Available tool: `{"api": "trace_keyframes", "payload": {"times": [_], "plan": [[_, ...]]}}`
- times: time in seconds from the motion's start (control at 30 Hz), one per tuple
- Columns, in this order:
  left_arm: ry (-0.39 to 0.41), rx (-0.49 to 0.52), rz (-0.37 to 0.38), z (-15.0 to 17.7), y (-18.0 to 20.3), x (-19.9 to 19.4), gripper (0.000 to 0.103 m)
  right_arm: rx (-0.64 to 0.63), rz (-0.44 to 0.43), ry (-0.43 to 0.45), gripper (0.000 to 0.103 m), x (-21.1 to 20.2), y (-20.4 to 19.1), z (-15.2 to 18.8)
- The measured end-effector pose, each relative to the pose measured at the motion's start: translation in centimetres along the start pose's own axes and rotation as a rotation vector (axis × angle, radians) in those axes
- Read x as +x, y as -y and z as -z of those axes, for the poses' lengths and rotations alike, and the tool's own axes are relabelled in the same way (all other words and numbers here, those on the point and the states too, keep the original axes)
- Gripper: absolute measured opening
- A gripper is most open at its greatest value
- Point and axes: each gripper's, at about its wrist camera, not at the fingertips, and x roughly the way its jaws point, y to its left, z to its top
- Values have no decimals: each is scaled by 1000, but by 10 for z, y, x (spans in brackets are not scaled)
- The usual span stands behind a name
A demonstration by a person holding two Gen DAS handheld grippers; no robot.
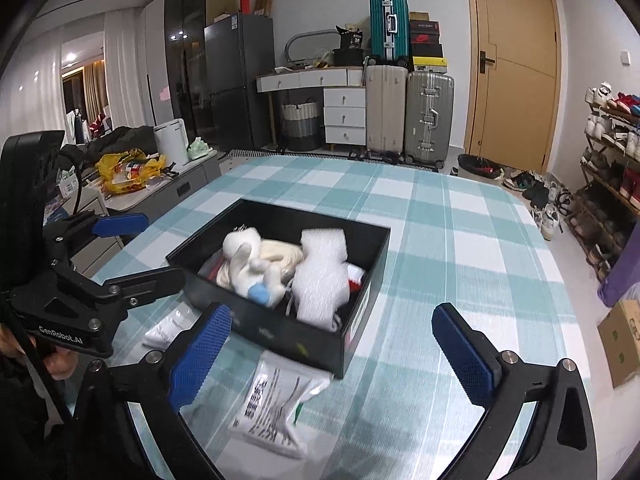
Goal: Organize soft objects
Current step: 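Lower both items into the box and open both grippers, then move both tools toward the two white printed packets beside the box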
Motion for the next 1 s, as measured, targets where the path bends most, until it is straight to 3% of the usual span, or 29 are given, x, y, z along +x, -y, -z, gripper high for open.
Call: {"api": "trace_keyframes", "payload": {"times": [0.27,1.0], "plan": [[-46,-23,-13,19,-6,6,103,13,-43,-54,102,4,-4,23],[-169,-35,5,52,-2,25,103,8,-28,-211,102,39,-15,43]]}}
